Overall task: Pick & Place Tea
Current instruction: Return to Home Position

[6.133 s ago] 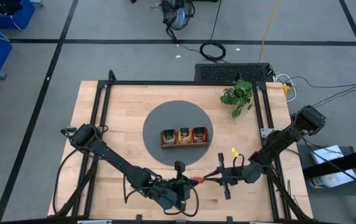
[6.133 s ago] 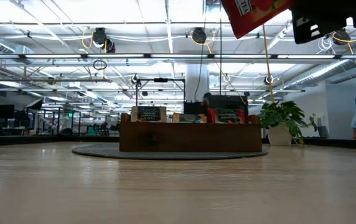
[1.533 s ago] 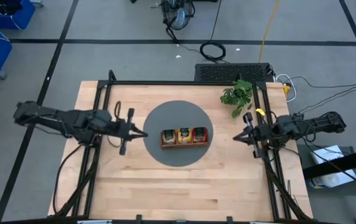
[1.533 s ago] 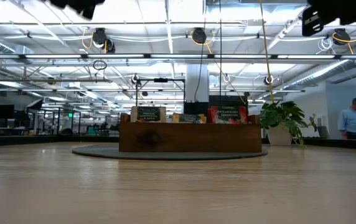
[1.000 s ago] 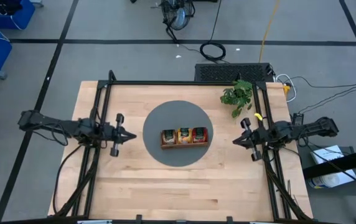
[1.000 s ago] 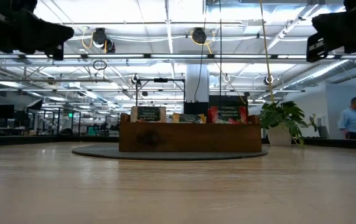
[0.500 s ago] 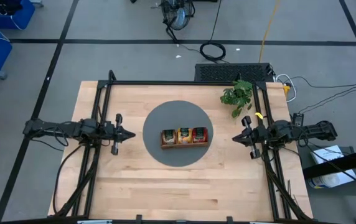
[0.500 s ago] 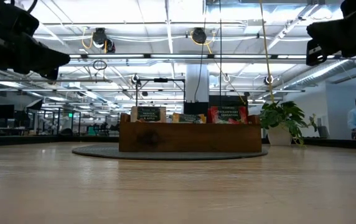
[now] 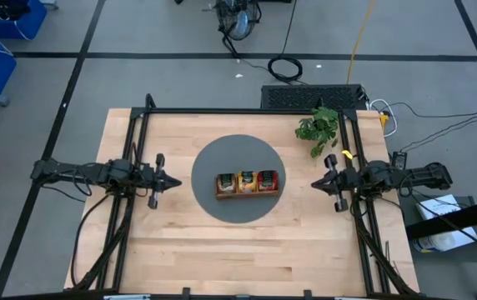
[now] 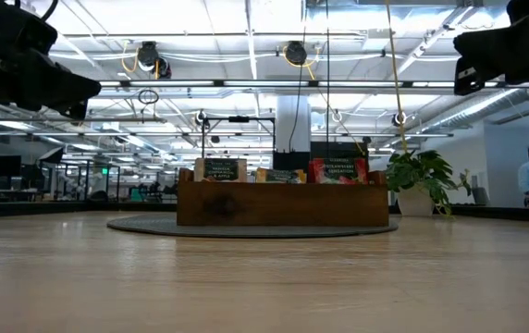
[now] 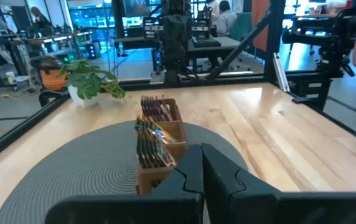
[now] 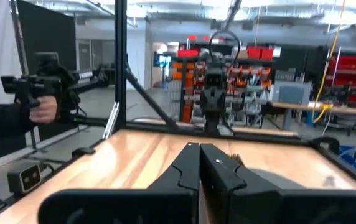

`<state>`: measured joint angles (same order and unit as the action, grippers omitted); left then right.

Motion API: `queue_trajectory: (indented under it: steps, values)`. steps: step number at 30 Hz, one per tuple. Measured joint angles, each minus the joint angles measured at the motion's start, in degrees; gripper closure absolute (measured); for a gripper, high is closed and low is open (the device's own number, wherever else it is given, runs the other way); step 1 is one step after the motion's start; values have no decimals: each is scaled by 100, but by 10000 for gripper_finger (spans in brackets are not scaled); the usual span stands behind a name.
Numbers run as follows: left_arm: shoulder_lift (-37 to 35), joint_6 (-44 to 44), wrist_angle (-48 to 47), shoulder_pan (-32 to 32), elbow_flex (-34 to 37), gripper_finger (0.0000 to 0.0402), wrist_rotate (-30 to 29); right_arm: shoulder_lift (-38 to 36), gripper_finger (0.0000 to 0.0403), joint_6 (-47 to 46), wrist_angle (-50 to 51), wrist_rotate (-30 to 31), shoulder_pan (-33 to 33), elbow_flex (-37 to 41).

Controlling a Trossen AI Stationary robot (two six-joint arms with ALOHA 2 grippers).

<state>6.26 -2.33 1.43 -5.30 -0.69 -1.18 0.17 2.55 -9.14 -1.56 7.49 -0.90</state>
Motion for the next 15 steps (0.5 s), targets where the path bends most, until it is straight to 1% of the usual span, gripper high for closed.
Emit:
queue_trajectory:
  steps: [6, 15]
  values:
    - [22, -22, -28, 2, 0, 399, 21, 0, 403, -31, -96, 4, 0, 4]
    - [20, -14, 93, 2, 10, 361, -147, 0, 403, -29, -134, 7, 0, 4]
